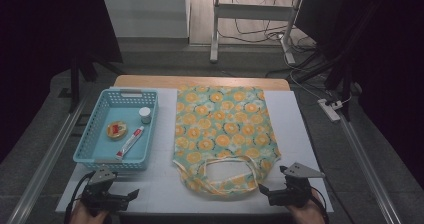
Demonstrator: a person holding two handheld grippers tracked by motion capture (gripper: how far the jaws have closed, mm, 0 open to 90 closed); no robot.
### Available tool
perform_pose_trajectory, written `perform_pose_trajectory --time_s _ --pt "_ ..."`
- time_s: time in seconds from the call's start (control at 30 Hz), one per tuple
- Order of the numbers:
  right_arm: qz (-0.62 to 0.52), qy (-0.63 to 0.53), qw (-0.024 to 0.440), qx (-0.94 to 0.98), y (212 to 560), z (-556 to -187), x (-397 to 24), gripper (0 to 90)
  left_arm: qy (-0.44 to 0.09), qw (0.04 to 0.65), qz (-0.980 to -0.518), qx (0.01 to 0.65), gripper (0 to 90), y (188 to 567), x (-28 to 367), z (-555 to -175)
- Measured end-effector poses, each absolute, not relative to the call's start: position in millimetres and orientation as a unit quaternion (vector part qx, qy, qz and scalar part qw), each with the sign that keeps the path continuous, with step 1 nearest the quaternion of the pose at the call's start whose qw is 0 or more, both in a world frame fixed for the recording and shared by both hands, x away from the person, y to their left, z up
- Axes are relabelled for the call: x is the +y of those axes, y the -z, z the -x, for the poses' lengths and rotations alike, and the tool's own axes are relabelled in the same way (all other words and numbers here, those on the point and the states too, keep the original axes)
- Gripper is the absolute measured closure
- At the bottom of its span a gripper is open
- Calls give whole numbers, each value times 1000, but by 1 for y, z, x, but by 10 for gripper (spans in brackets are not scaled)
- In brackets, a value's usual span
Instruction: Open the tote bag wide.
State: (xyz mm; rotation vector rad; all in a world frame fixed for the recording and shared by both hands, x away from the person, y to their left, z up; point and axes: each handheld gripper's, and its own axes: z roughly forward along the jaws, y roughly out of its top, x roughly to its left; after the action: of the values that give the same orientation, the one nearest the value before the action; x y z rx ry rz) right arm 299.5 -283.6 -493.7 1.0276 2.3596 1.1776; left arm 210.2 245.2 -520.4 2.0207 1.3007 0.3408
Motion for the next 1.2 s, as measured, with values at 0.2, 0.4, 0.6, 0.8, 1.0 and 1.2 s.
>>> perform_pose_trajectory --time_s 0.2,0.4,0.6,0.8,1.0,1.2 --pt "-333 -397 144 843 494 -302 -269 0 -131 351 -779 502 12 521 246 -210" --pt "-313 -394 126 855 492 -304 -256 0 -131 351 -779 502 11 521 246 -210" --pt "-288 -384 111 870 493 -306 -243 0 -130 350 -779 504 11 521 246 -211" --pt "-268 -384 105 878 491 -304 -233 0 -130 349 -779 505 11 521 246 -211" --pt "-245 -372 80 891 495 -303 -218 0 -130 349 -779 505 10 521 246 -211" --pt "-223 -353 68 906 503 -301 -206 0 -130 347 -780 504 11 521 245 -211"
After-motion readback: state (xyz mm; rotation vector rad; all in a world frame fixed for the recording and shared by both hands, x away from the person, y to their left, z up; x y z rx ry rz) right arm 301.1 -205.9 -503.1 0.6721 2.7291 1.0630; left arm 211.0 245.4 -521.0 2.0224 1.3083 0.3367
